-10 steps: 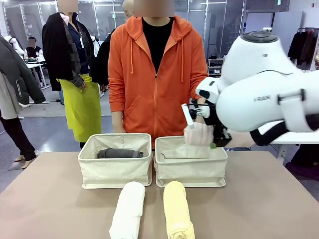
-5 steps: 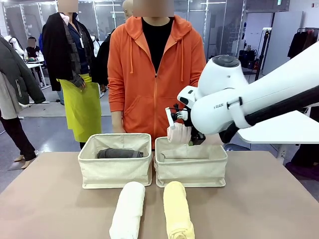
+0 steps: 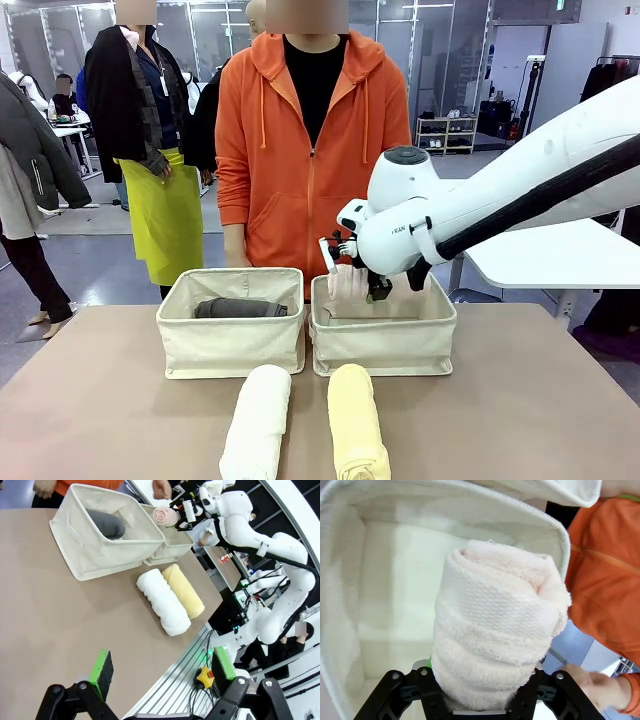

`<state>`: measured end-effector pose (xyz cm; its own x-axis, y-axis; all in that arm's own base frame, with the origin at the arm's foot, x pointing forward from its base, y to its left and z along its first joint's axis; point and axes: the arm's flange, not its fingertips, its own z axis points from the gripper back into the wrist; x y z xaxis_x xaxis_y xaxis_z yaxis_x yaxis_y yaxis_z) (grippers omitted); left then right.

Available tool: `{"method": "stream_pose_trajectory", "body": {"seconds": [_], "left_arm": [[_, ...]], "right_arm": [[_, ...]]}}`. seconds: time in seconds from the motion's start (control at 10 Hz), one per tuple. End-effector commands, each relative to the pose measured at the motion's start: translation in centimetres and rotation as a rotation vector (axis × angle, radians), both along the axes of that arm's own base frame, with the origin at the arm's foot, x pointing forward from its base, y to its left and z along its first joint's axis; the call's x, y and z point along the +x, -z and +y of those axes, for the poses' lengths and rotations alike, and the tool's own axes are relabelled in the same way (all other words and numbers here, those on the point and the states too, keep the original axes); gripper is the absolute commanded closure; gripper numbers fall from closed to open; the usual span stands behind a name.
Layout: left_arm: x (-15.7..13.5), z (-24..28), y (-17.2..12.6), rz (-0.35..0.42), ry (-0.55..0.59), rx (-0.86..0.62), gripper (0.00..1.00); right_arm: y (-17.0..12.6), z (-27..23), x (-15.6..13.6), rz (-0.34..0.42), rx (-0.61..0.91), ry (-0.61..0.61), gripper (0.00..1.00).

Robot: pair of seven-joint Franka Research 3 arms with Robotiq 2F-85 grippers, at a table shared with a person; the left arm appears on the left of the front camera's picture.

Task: Divide the towels into two baskets.
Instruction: Pick up one hotel-folded towel from the bottom of the table and place it in the Fabric basket indicated by the person.

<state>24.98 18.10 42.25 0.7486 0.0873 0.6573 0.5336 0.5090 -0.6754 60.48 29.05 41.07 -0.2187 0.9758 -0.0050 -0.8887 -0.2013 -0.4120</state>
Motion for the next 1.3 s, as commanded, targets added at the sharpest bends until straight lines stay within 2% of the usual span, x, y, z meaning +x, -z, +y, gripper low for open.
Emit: {"method": "stream_pose_trajectory", "body": {"seconds": [0.0,0.1,0.2,0.3,0.6,0.7,1.2], "left_arm": [[-0.1,0.1,-0.2,-0.019,0.002,-0.014,0.00],[-0.1,0.1,-0.2,-0.019,0.002,-0.014,0.00],[-0.1,0.1,-0.2,-0.019,0.002,-0.014,0.00],[-0.1,0.1,-0.2,-0.019,0.002,-0.014,0.00],[-0.1,0.1,-0.2,-0.019,0.002,-0.014,0.00],[-0.1,0.1,-0.2,-0.019,0.002,-0.014,0.00],[-0.1,0.1,-0.2,-0.019,0.002,-0.014,0.00]], "right_arm": [[-0.2,1.3,1.6,0.017,-0.026,0.030,0.39],[-0.2,1.2,1.9,0.041,-0.008,0.033,0.14],[-0.2,1.2,2.0,0.046,-0.008,0.032,0.12],[0.0,1.2,1.9,0.050,-0.020,0.034,0.00],[0.3,0.3,0.8,0.052,-0.021,0.108,0.00],[0.3,0.8,1.9,0.045,-0.021,0.022,0.00],[0.3,0.8,1.9,0.045,-0.021,0.022,0.00]]}}
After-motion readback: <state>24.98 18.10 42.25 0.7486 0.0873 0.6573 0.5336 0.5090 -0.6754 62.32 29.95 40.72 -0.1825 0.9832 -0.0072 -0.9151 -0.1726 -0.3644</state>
